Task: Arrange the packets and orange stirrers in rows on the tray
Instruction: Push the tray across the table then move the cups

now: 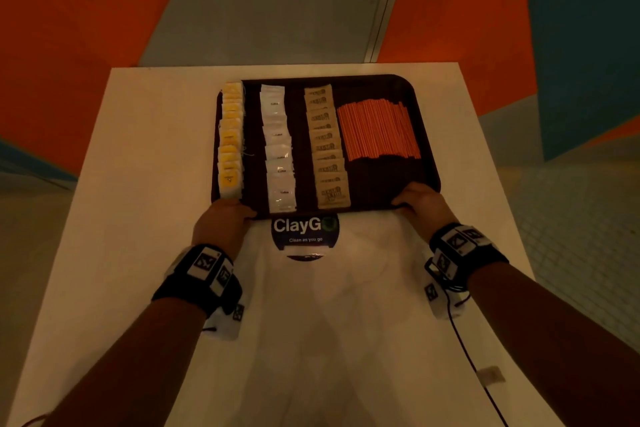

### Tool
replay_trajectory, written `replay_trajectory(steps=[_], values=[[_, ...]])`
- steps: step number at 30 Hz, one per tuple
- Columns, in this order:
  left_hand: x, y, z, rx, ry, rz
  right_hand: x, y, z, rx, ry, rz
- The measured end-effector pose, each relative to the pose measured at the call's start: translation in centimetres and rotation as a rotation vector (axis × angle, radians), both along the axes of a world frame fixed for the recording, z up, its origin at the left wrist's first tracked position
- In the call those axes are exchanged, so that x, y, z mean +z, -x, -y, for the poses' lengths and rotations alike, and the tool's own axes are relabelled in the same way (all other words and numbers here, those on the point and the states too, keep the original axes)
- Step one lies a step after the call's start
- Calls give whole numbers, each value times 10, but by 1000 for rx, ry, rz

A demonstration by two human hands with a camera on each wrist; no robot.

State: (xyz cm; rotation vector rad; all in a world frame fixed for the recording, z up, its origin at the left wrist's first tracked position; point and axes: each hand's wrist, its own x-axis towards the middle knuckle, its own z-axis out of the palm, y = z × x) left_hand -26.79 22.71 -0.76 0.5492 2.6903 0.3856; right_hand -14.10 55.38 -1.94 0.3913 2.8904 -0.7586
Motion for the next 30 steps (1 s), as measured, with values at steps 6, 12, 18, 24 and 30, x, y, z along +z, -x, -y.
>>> replay_trajectory(steps=[6,12,18,24,30], values=[[2,17,-12,18,-22,-21,-2,17,-8,-22,8,-58],[3,28,-17,12,-31,-18,-4,22,-12,-17,5,-98],[5,25,-19,13,-32,-39,-4,25,-12,-22,9,-97],[2,23,-18,20,-28,-46,-6,21,-12,-22,3,-90],[16,12,-15,27,-96,-50,0,2,-2,-62,23,-85]])
